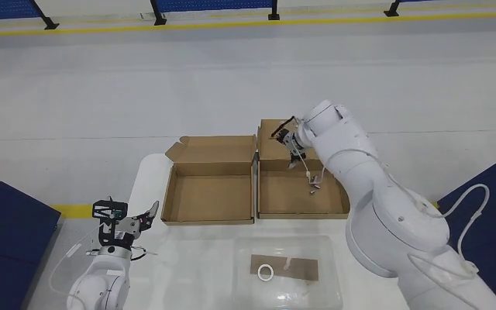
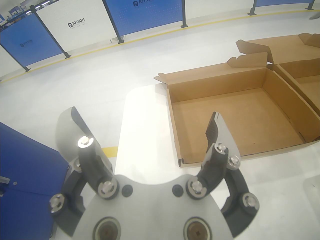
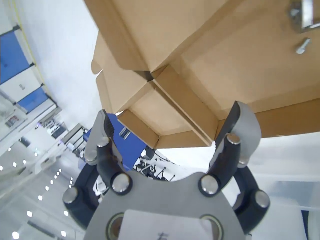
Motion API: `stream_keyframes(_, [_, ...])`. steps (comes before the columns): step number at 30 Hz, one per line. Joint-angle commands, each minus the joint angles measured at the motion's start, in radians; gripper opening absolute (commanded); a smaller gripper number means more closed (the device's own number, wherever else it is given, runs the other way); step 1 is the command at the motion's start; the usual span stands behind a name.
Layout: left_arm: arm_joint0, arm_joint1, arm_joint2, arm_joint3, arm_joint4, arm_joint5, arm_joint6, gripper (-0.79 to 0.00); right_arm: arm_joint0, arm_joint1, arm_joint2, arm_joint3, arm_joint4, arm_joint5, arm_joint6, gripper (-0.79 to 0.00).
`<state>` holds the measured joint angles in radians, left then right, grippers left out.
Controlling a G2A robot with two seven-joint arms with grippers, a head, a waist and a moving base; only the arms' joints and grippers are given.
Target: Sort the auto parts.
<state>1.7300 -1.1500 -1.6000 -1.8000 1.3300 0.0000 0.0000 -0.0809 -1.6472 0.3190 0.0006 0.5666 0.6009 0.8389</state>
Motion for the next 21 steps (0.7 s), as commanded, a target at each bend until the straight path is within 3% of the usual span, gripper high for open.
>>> stream_keyframes(1, [0.0, 0.0, 0.0, 0.0, 0.0, 0.0, 0.0, 0.0, 0.004, 0.008, 0.011, -0.001, 0.014, -0.056, 0.027, 0.0])
stream_keyframes(7, [0.0, 0.0, 0.0, 0.0, 0.0, 0.0, 0.0, 0.0, 0.013, 0.044, 0.059, -0.001, 0.077, -0.223, 0.139, 0.0])
stream_keyframes(21, [0.0, 0.0, 0.0, 0.0, 0.0, 0.0, 0.0, 0.0, 0.013, 0.047, 0.06, -0.001, 0.077, -0.229, 0.143, 0.0])
